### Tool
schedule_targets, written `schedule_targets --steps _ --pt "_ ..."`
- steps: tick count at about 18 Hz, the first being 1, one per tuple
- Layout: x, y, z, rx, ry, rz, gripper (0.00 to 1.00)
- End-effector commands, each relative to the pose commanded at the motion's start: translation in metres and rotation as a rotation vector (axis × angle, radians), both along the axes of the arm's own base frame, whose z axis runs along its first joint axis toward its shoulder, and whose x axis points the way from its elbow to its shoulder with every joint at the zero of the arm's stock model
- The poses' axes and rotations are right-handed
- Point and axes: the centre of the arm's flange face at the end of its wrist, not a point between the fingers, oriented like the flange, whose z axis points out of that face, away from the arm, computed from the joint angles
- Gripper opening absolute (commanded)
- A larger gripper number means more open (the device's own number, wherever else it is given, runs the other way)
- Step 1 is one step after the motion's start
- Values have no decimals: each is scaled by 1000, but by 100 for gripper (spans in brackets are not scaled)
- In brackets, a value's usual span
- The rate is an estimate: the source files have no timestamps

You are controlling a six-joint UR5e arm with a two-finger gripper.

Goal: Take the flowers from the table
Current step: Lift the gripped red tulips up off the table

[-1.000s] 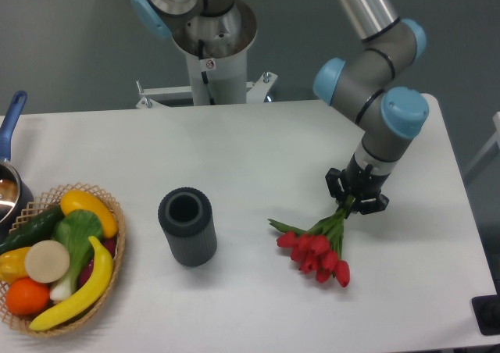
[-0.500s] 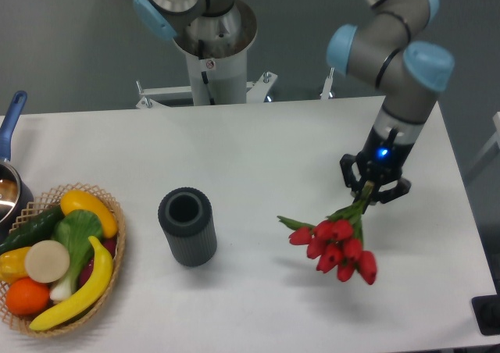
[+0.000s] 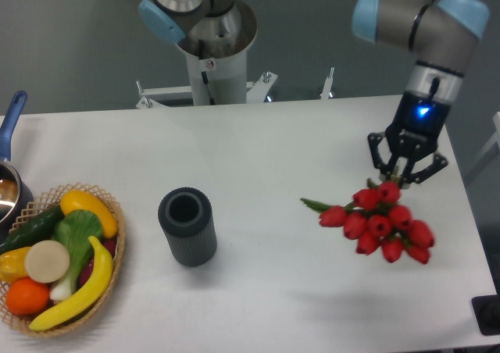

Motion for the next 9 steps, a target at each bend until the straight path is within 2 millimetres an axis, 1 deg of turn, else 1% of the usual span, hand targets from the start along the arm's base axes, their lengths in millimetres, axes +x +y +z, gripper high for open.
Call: schedule_targets --steps 6,9 --pt "-4 -6 11 93 -4 -5 25" --pt "-7 -11 11 102 -6 2 25"
